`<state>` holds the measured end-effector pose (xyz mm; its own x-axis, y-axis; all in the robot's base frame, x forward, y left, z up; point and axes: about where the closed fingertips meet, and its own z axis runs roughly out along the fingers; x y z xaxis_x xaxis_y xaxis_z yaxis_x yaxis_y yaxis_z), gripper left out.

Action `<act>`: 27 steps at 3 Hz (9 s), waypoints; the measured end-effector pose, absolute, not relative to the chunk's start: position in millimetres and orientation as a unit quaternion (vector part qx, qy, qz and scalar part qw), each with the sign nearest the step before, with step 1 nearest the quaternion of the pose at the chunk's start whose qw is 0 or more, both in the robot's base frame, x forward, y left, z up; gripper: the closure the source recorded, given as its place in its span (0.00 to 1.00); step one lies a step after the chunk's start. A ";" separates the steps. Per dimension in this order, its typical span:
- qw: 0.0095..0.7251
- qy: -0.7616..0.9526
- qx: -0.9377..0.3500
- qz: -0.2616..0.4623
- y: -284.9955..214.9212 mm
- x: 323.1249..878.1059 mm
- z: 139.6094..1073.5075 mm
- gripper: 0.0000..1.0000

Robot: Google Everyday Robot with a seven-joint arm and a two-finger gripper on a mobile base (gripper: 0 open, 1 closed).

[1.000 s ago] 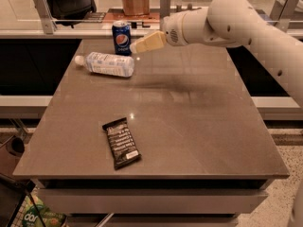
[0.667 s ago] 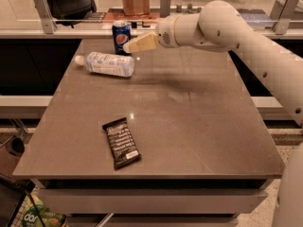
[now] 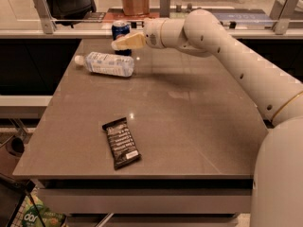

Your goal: Move pepsi can near rxbar chocolate

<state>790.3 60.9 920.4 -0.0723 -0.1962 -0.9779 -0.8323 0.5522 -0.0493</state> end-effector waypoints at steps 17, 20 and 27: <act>0.600 0.689 -0.366 0.176 78.6 715.4 1024.0 1.00; 0.637 0.699 -0.291 0.146 23.5 651.2 1010.3 1.00; 0.602 0.766 -0.195 0.112 18.4 533.7 872.6 1.00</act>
Offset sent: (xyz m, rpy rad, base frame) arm 0.0489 0.0356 0.0016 0.0009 -0.0406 -0.0235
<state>533.7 18.4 872.6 -0.1990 -0.1638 -0.9662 -0.4324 0.8995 -0.0634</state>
